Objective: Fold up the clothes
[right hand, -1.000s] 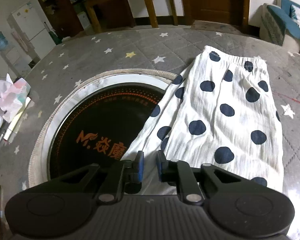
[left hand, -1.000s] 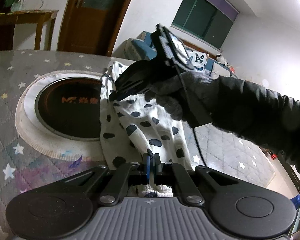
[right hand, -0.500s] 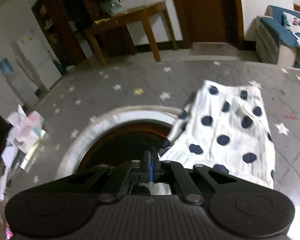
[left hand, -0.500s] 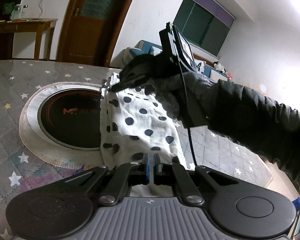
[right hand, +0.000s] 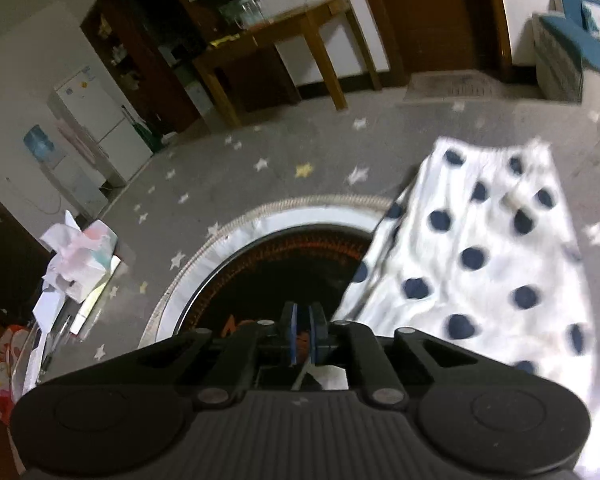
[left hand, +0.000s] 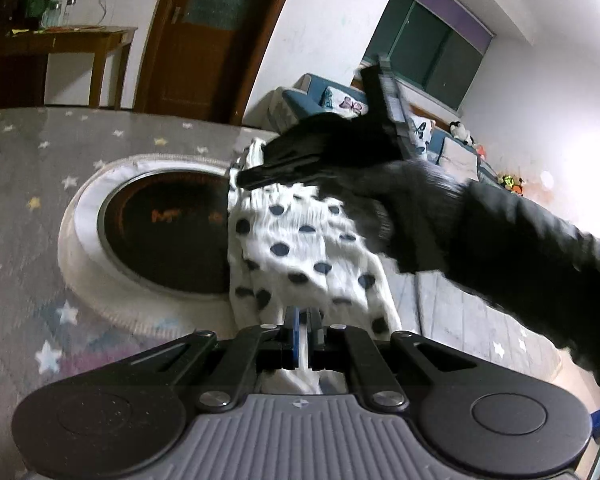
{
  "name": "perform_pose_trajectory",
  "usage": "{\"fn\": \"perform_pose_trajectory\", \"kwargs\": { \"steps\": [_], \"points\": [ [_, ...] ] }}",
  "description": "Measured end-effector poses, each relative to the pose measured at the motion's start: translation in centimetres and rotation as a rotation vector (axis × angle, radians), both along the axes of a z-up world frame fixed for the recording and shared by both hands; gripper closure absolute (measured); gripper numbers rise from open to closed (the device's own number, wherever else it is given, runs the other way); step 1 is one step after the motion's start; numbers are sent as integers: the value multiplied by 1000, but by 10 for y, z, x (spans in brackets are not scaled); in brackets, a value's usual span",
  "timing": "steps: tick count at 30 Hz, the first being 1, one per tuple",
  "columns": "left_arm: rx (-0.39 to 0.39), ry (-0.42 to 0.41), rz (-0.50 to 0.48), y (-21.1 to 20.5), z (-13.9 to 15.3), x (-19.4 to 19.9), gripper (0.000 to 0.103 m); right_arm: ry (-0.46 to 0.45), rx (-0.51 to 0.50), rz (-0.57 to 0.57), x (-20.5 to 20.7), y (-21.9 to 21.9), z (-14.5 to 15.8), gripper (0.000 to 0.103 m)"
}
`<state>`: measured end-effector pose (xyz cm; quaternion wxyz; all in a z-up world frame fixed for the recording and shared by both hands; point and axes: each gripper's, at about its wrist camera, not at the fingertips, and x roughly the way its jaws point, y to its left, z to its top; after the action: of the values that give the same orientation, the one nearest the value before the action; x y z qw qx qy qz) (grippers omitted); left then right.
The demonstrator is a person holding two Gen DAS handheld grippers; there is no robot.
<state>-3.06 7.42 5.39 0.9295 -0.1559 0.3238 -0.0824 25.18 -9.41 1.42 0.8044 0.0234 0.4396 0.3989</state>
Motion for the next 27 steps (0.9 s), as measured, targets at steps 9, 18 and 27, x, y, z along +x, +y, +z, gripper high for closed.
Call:
{"fn": "perform_pose_trajectory", "kwargs": {
  "steps": [9, 18, 27],
  "points": [
    [16, 15, -23, -24, -10, 69, 99, -14, -109, 0, -37, -81, -12, 94],
    [104, 174, 21, -25, -55, 111, 99, -66, -49, 38, -78, -124, -21, 91],
    [107, 109, -76, -57, -29, 120, 98, -70, -29, -179, -26, -169, -24, 89]
  ]
}}
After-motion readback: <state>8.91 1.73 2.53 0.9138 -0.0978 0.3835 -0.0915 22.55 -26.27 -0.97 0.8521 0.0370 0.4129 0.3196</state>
